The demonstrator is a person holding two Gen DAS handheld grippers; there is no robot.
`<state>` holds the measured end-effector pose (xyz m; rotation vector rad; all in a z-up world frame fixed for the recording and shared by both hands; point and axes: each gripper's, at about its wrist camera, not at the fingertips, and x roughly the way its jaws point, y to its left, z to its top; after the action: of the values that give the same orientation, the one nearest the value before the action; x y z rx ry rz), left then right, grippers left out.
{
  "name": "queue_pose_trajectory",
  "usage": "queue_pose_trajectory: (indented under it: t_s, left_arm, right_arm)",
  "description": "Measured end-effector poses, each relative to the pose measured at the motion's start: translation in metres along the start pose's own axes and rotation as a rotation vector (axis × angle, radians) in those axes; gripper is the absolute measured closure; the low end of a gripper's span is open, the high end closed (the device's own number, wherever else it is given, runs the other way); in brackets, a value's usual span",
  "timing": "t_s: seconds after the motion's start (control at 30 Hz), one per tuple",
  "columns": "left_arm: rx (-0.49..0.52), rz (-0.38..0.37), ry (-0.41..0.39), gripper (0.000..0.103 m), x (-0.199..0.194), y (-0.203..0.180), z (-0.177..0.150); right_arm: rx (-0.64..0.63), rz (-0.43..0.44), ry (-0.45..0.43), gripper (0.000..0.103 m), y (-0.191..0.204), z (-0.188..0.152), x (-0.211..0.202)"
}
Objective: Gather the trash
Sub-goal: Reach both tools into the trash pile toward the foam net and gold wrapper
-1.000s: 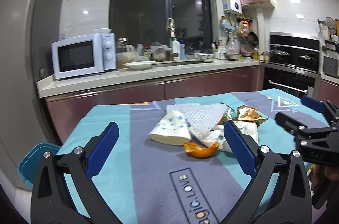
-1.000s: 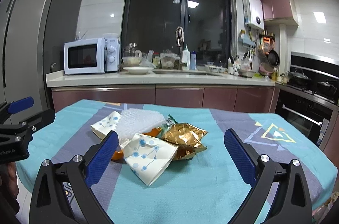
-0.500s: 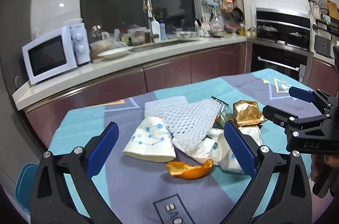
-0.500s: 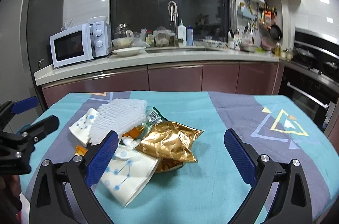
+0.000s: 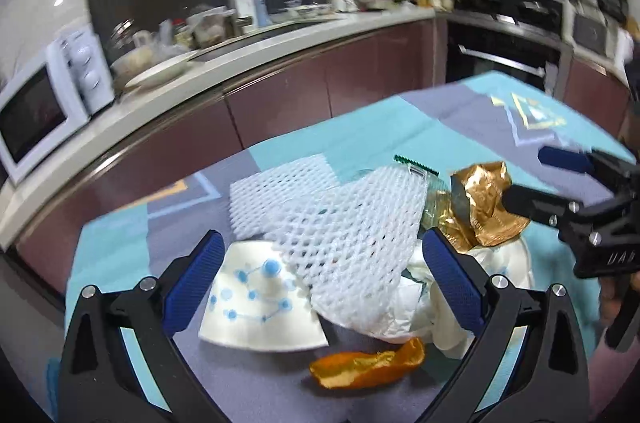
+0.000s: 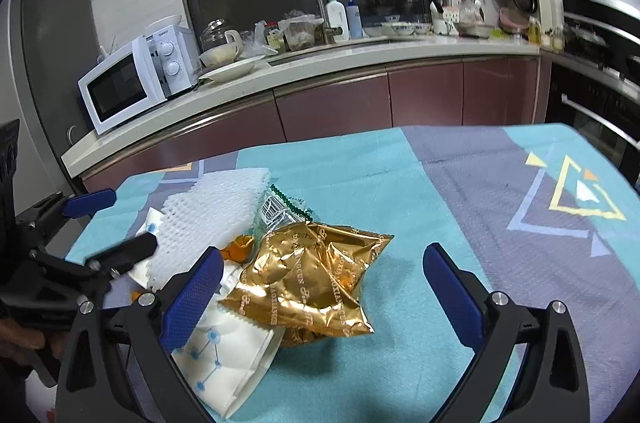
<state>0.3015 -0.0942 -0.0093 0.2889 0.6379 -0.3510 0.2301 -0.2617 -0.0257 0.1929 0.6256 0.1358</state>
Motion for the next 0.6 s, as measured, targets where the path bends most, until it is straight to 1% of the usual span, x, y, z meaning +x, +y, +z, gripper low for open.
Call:
queue_pose_trajectory:
  t_s: [0.07, 0.17, 0.23, 0.27, 0.3, 0.4, 0.43, 0.5, 0.57, 0.6]
  left_arm:
    - [0.044, -0.015, 0.022, 0.005, 0.011, -0.005, 0.003]
    - [0.083, -0.033, 0.053, 0.005, 0.024, -0.011, 0.004]
    - [0.117, -0.009, 0.053, 0.005, 0.031, -0.015, 0.005]
    - [0.135, -0.009, 0.056, 0.005, 0.03, -0.02, 0.005]
    - [0.158, -0.005, 0.062, 0.007, 0.034, -0.022, 0.005]
    - [0.208, 0.003, 0.094, 0.019, 0.045, -0.03, 0.007]
    - [0.216, 0.002, 0.107, 0.021, 0.049, -0.031, 0.007]
    - [0.221, -0.007, 0.135, 0.022, 0.055, -0.032, 0.007]
    - [0.217, -0.023, 0.15, 0.022, 0.057, -0.031, 0.007]
    - [0.217, -0.026, 0.157, 0.026, 0.058, -0.031, 0.006]
  right_arm:
    - [0.015, 0.009, 0.018, 0.006, -0.001, 0.001, 0.006]
    - [0.018, 0.015, 0.038, 0.006, -0.002, 0.003, 0.014]
    - [0.026, 0.02, 0.051, 0.006, -0.004, 0.004, 0.019]
    - [0.033, 0.025, 0.058, 0.006, -0.006, 0.004, 0.021]
    - [0.04, 0.029, 0.065, 0.006, -0.007, 0.004, 0.024]
    - [0.05, 0.04, 0.081, 0.007, -0.009, 0.004, 0.029]
    - [0.053, 0.043, 0.086, 0.007, -0.01, 0.004, 0.031]
    - [0.067, 0.054, 0.099, 0.01, -0.013, 0.003, 0.034]
    - [0.07, 0.06, 0.107, 0.017, -0.013, 0.002, 0.036]
    - [0.069, 0.06, 0.11, 0.02, -0.013, 0.002, 0.036]
